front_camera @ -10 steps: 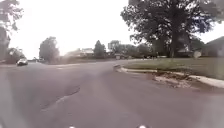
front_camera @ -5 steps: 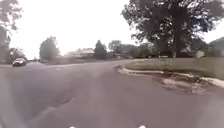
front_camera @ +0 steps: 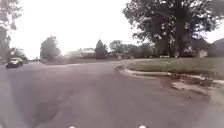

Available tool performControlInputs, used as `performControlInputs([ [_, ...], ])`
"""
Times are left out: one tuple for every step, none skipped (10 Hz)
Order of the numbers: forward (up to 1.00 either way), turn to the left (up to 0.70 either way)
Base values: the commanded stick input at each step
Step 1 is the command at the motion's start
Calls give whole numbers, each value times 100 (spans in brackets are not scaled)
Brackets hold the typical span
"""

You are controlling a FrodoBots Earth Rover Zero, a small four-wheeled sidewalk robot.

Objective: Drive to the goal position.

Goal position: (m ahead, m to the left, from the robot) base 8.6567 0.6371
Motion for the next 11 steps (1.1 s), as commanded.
performControlInputs([
  [100,-26],
  [100,-12],
  [100,0],
  [100,0],
  [100,0],
  [100,0],
  [100,0],
  [100,-15],
  [100,-40],
  [100,-34],
  [100,0],
])
